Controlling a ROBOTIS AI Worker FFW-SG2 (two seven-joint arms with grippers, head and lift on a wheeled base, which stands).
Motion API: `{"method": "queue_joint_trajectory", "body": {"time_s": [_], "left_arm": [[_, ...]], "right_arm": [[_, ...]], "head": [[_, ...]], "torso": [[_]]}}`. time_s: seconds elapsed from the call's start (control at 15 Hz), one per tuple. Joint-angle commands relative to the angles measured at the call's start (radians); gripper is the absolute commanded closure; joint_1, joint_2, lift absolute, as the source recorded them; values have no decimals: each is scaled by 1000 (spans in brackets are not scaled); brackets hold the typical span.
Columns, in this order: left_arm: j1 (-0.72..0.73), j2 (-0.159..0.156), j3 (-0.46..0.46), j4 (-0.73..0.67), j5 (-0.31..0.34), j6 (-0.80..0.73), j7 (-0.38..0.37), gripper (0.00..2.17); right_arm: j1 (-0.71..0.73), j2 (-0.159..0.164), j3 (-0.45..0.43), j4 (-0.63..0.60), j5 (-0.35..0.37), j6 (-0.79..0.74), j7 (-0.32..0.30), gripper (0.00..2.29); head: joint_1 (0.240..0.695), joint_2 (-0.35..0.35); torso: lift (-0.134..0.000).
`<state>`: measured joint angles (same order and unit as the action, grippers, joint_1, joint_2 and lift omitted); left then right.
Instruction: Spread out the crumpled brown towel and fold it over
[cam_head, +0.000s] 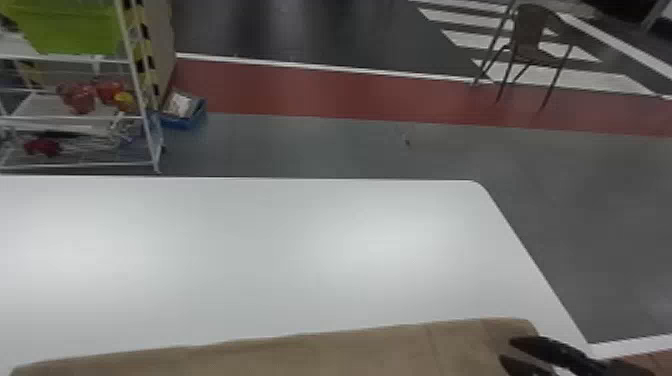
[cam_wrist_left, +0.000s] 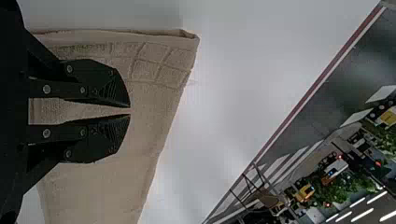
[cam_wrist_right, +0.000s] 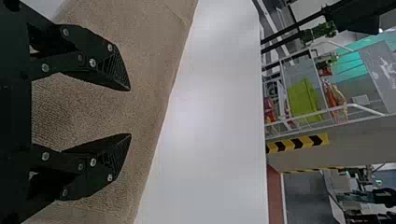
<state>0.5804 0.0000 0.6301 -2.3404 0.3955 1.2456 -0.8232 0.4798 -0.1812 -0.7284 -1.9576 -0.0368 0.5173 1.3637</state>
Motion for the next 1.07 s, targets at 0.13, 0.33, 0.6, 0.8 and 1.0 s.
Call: {"method": "queue_joint_trajectory", "body": {"time_s": [0.13,0.33,0.6,0.8,1.0], "left_arm": [[7,-3,-13,-77,13,8,3,110],[12,-3,-39,-114,-3,-25,24,110],[-7,-3,-75,-138,-81,-53,85,117],[-31,-3,-87,-140,-119,-47,116,113],[-53,-3,-87,-140,-144,-44,130,117]], "right_arm": [[8,46,-88,-61,-91,16,3,36],[23,48,-167,-52,-196,47,3,53],[20,45,-237,-9,-295,86,3,63],[-15,37,-278,3,-301,175,3,66],[-18,40,-279,-3,-318,225,3,60]], "head": [[695,-239],[695,-279],[695,-336],[695,-346],[695,-347]], "torso": [[-123],[-123],[-123],[-123],[-123]]}}
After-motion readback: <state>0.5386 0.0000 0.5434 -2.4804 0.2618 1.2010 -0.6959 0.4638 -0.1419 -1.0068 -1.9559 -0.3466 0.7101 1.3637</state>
